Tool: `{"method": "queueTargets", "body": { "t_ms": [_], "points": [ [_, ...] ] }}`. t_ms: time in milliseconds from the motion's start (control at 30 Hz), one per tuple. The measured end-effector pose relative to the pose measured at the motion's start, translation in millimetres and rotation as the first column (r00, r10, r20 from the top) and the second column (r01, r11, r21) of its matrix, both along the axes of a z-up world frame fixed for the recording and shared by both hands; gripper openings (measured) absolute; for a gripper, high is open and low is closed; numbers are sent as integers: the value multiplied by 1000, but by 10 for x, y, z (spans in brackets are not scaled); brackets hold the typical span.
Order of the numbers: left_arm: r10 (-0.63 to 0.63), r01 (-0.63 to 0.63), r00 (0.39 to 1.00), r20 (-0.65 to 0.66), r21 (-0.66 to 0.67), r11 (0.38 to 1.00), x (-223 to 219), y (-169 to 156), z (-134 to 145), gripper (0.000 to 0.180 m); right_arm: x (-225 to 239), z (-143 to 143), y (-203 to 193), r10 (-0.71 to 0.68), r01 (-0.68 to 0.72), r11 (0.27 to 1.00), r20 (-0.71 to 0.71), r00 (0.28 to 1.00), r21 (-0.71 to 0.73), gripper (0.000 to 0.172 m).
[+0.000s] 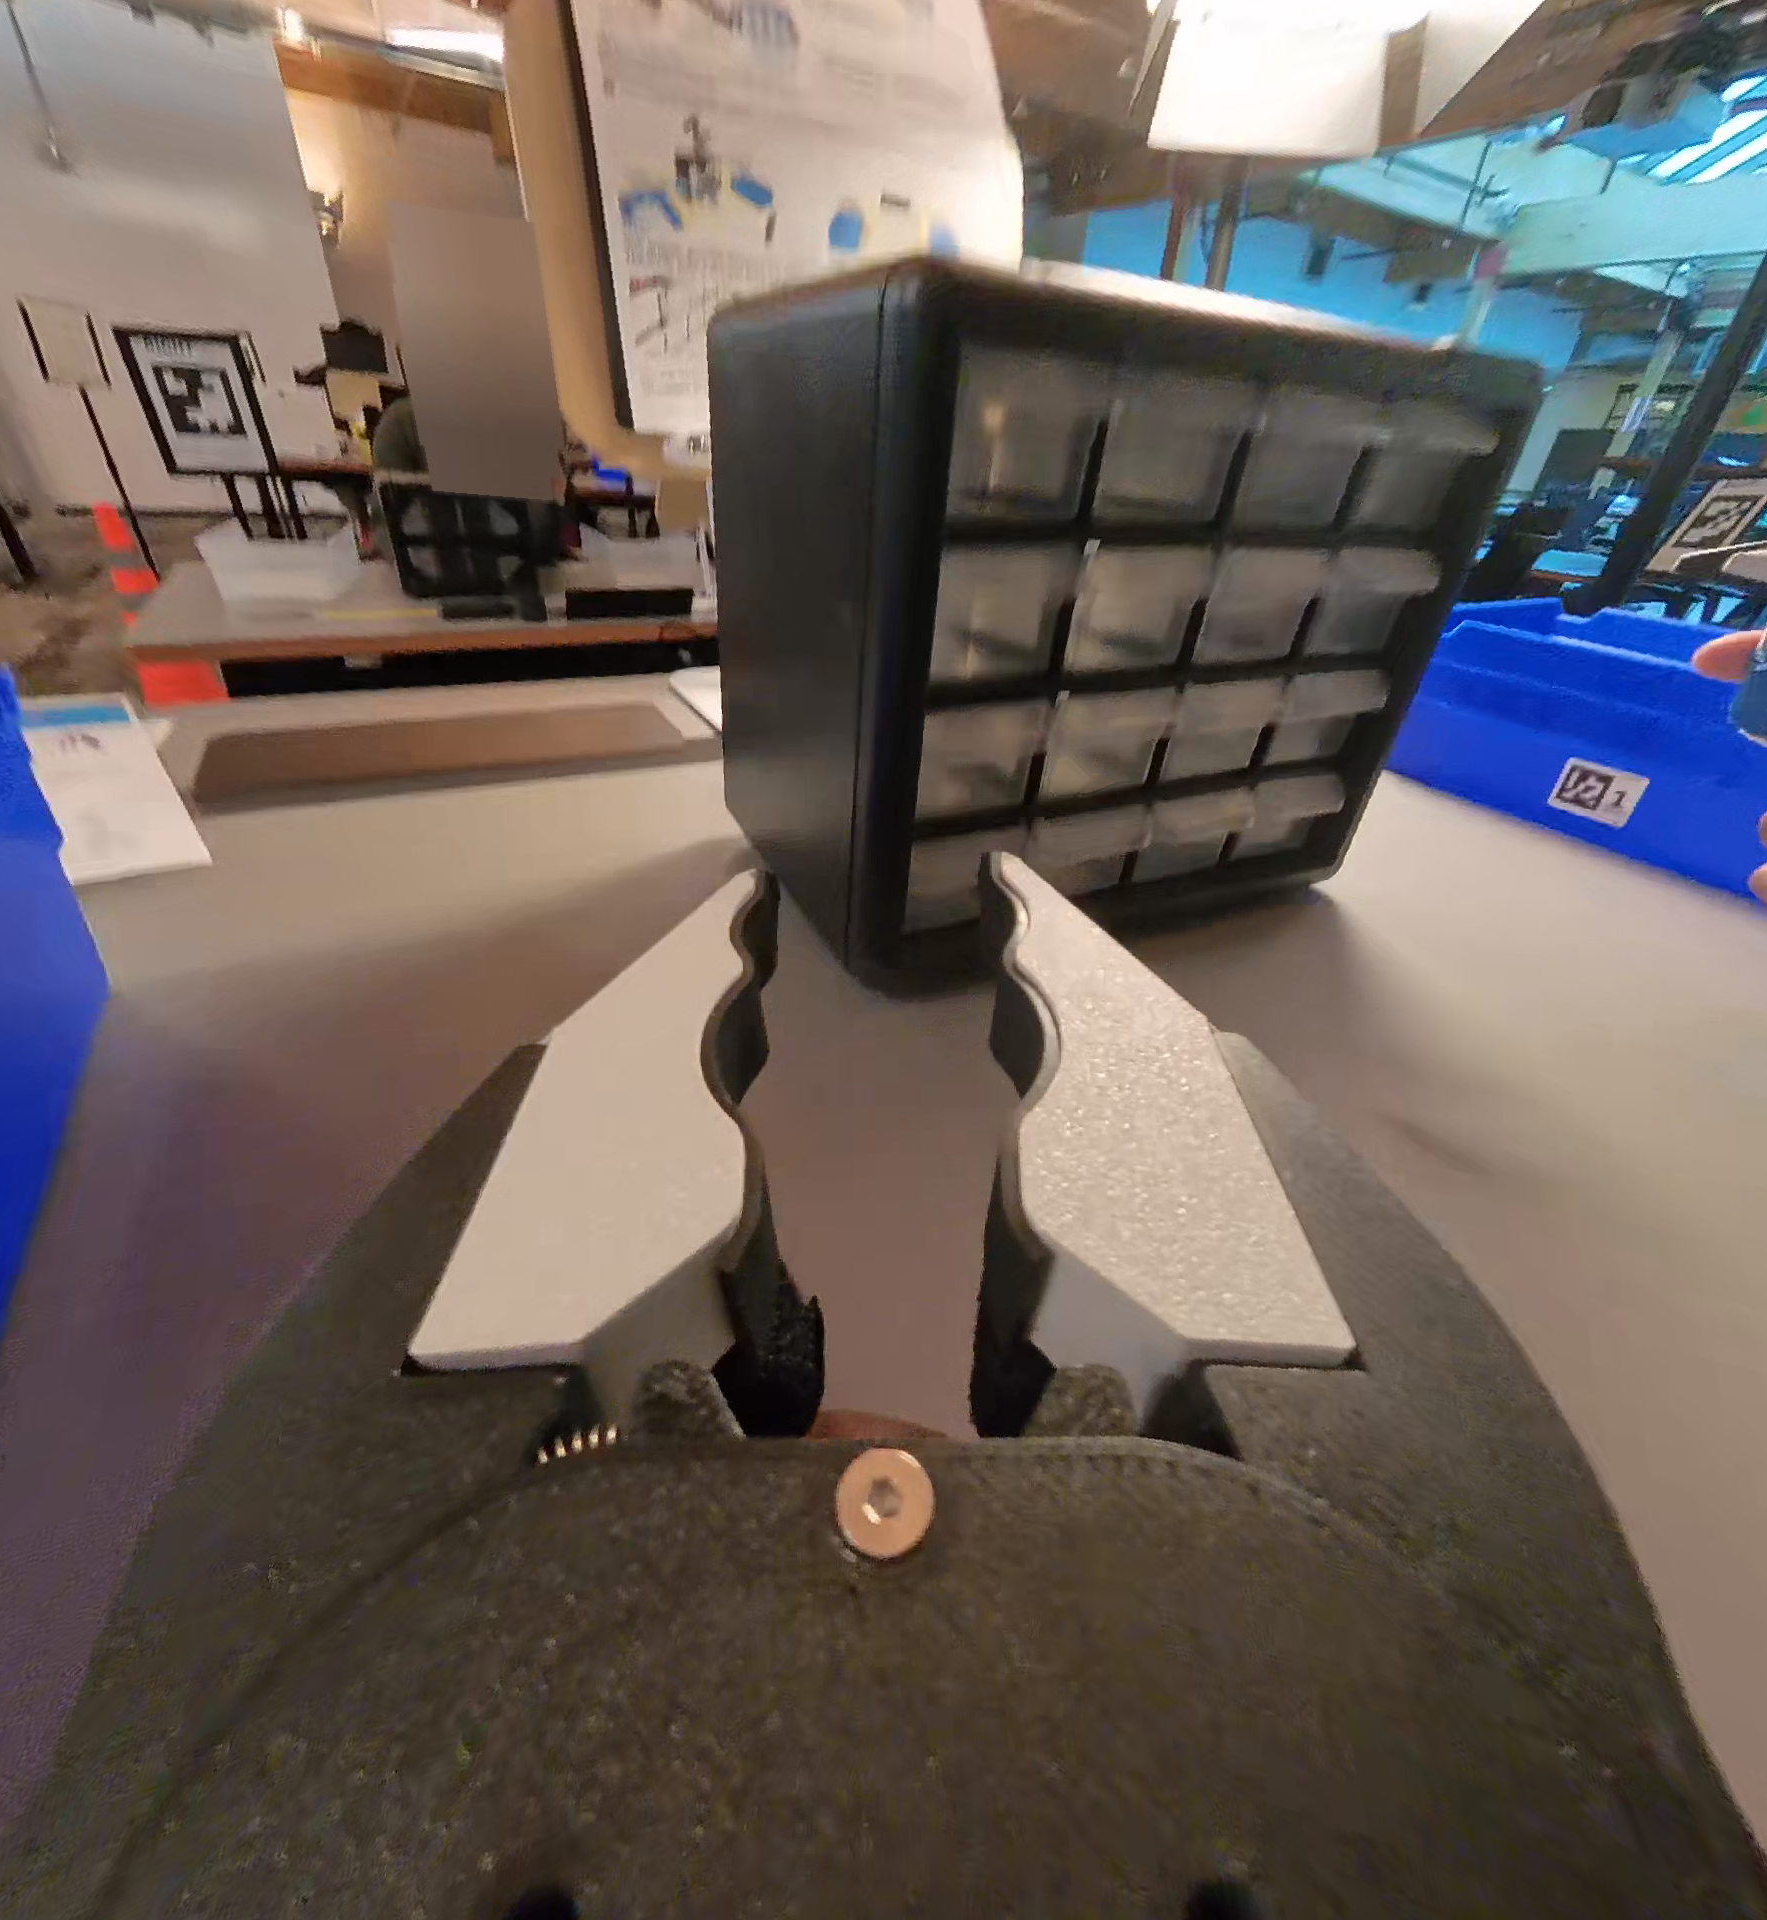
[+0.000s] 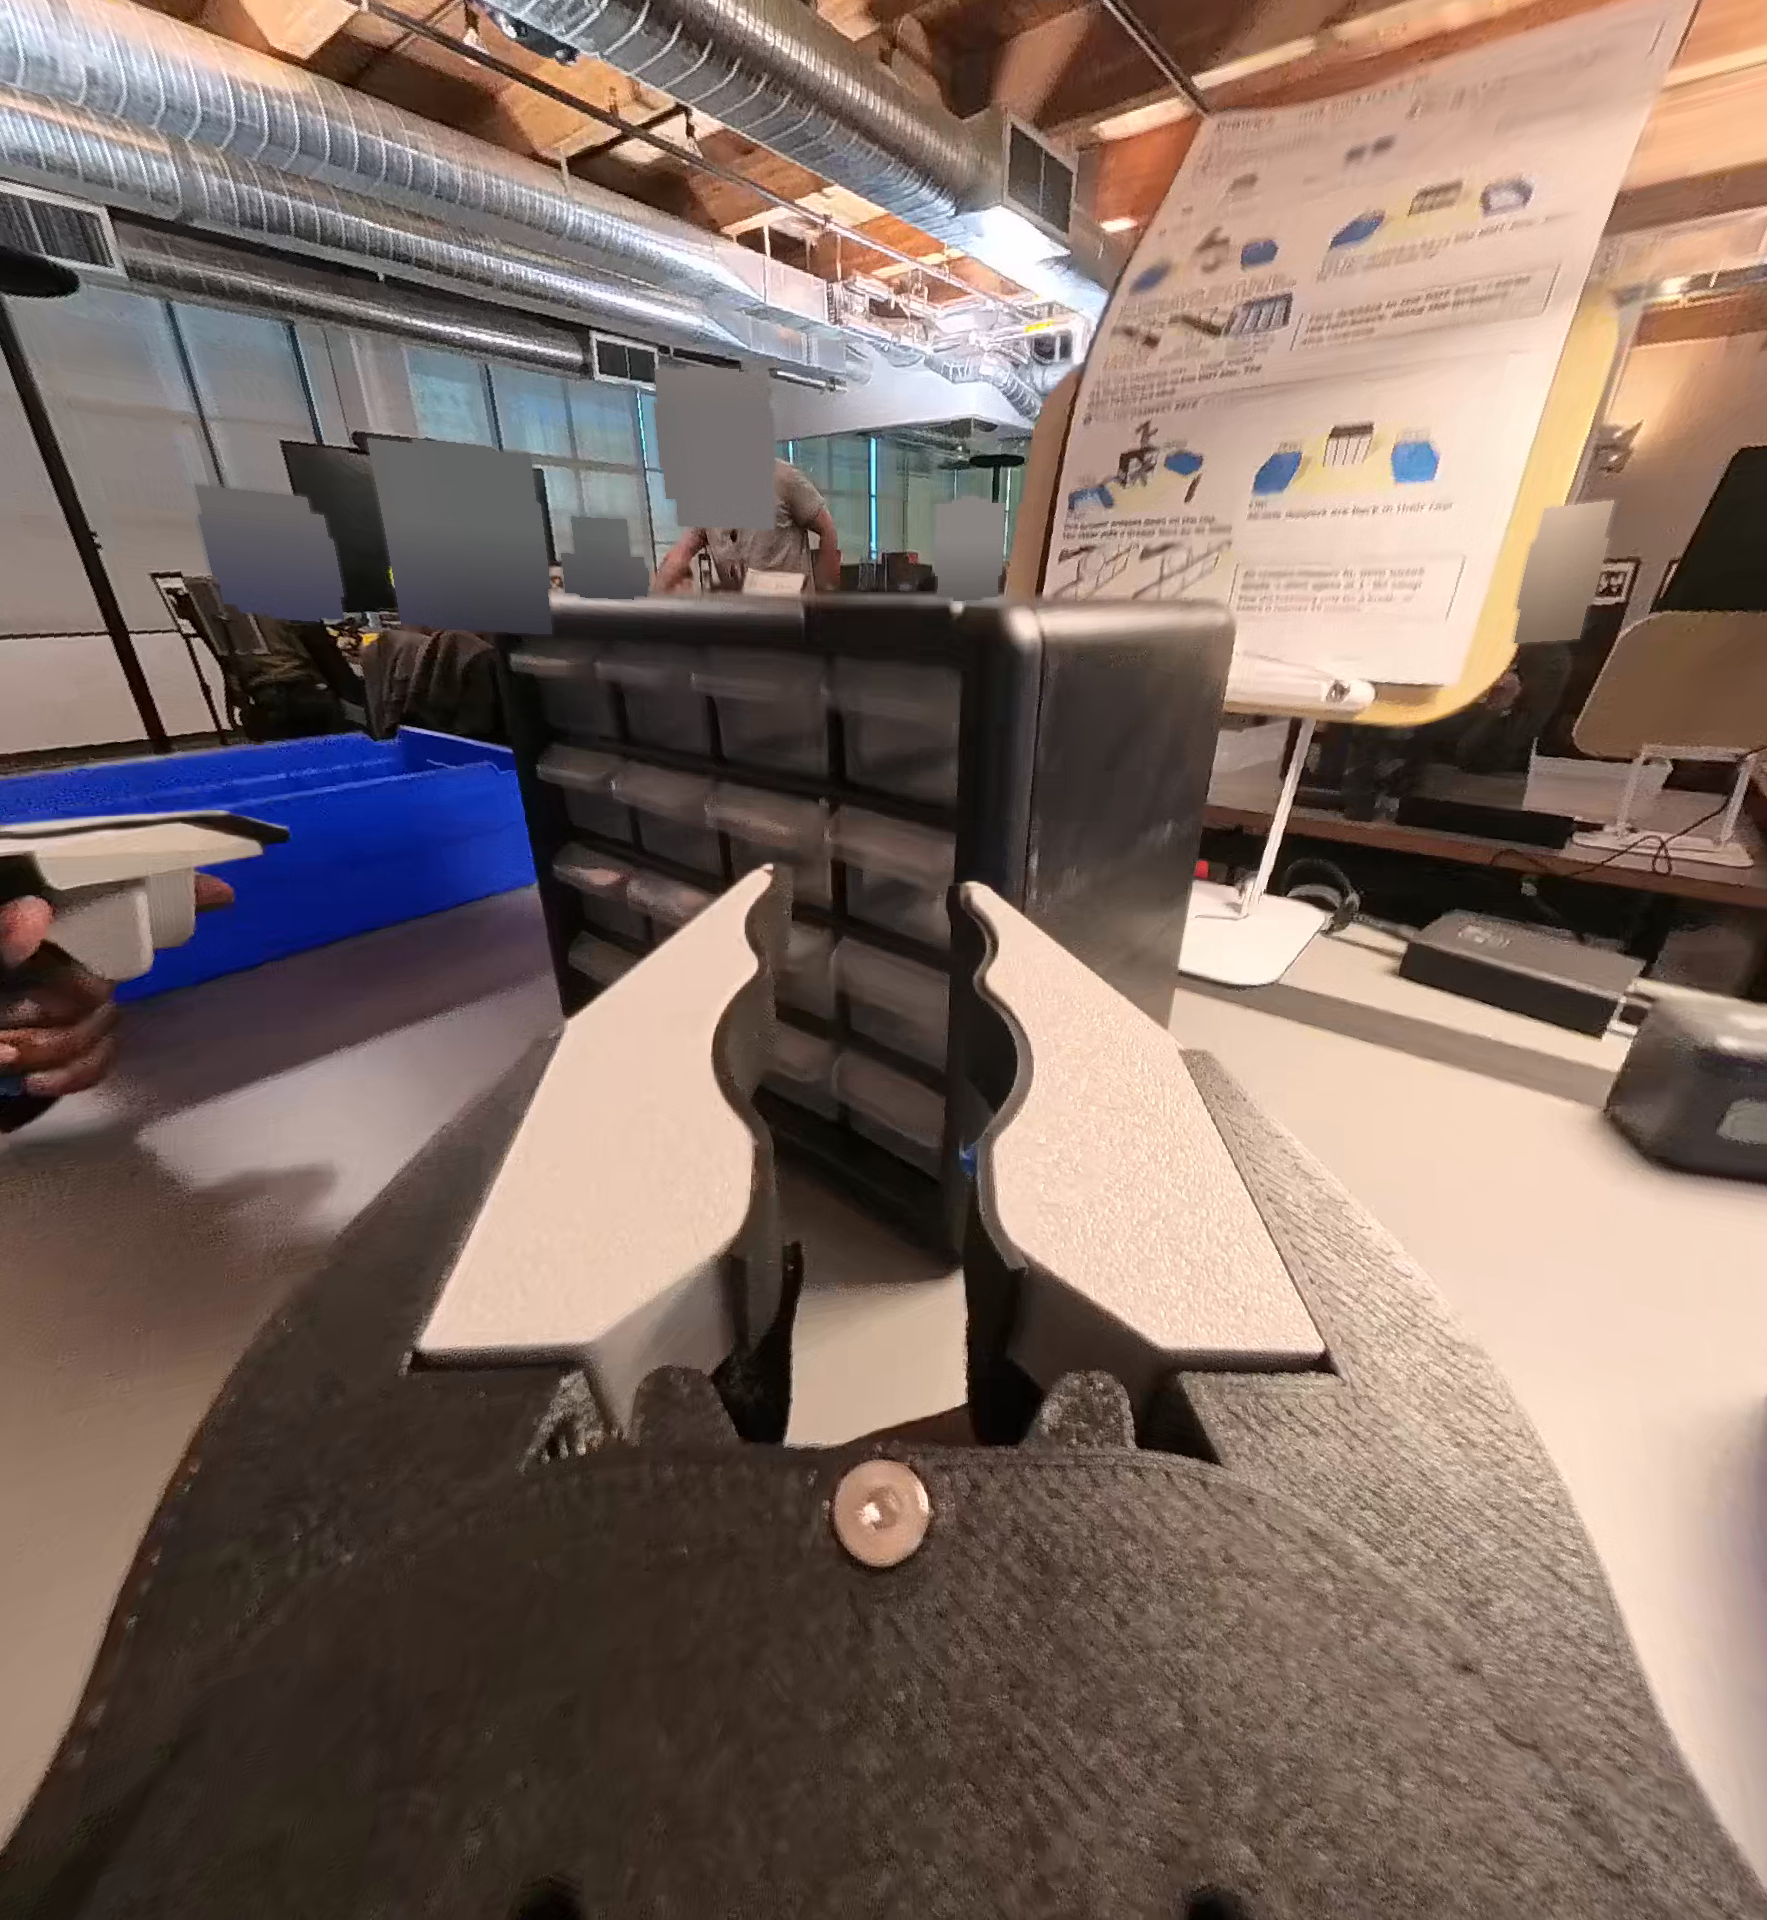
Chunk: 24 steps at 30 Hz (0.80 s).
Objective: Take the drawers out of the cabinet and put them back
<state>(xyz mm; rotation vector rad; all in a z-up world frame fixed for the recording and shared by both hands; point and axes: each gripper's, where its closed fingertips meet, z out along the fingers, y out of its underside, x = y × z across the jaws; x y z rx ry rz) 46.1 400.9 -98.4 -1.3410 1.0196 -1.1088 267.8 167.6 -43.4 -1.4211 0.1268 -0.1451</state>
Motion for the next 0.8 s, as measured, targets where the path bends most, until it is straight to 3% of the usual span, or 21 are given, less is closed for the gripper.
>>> {"method": "queueTargets", "body": {
  "t_ms": [167,333,500,567,667,800],
  "points": [
    [25,-26,999,44,20,999,-75,-33,14,37,35,-439,79,-4,-1,998,-76,997,-71,31],
    [14,-15,1000,-9,-28,1000,-13,4,-71,38,13,-505,129,17,-23,996,-65,998,-90,31],
    [-94,89,993,-76,-60,994,196,-80,-109,39,-33,-489,135,43,-47,996,-57,997,-78,31],
    [-123,120,987,-100,-38,992,309,-33,38,41,-37,-488,135,52,-57,995,-63,997,-76,31],
    [-139,143,986,-92,42,989,504,119,533,42,-29,-486,131,62,-68,995,-81,995,-71,31],
    [-65,67,998,-20,100,993,824,655,1079,42,-29,-482,121,69,-75,995,-91,993,-64,31]
  ]
}}
